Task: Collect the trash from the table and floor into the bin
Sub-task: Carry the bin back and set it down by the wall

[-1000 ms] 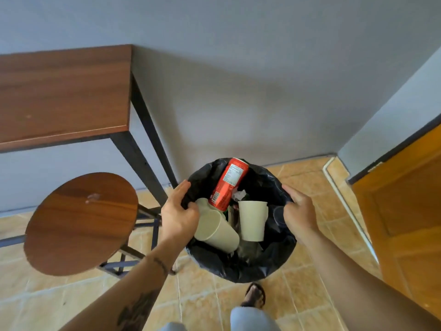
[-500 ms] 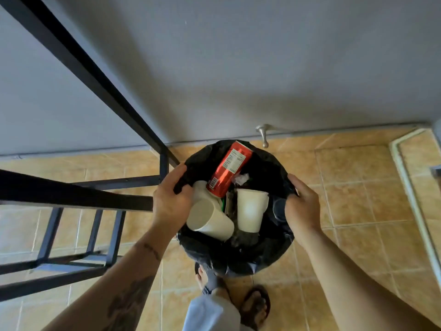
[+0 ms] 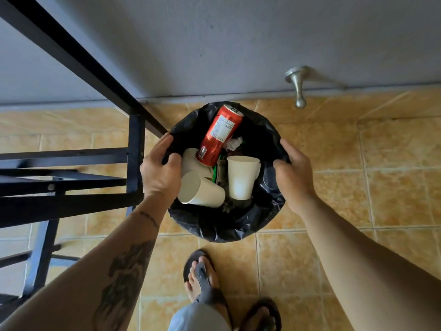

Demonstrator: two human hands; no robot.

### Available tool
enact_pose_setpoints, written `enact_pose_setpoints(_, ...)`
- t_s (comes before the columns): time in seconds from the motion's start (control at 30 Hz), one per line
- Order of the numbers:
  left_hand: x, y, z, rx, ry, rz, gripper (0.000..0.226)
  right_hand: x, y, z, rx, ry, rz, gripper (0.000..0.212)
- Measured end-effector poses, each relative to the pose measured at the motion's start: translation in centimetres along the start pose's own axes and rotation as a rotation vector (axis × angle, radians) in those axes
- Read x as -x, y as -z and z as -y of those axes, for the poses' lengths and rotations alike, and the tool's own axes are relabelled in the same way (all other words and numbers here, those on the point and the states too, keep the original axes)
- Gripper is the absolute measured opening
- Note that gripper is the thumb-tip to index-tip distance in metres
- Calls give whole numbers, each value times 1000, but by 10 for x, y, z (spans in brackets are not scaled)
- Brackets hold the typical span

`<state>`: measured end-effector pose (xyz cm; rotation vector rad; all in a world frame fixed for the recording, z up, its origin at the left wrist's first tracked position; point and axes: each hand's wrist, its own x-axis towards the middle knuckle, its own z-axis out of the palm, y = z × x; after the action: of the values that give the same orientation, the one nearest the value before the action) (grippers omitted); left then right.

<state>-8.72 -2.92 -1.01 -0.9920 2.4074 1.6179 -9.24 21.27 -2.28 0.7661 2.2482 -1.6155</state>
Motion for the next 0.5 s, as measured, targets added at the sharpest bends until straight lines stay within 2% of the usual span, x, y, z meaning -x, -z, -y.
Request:
enact_pose_setpoints(0.27, -6, 14, -2, -65, 2, 169, 60, 6, -6, 9, 53, -47, 43, 65)
enact_pose_setpoints(0.37, 4, 20, -8, -115, -42, 224, 54, 17, -2, 12, 132, -78, 113, 68)
enact_pose_setpoints(0.5, 5, 30, -15, -369, -1, 302, 54, 30, 5, 35, 269, -95, 208, 65)
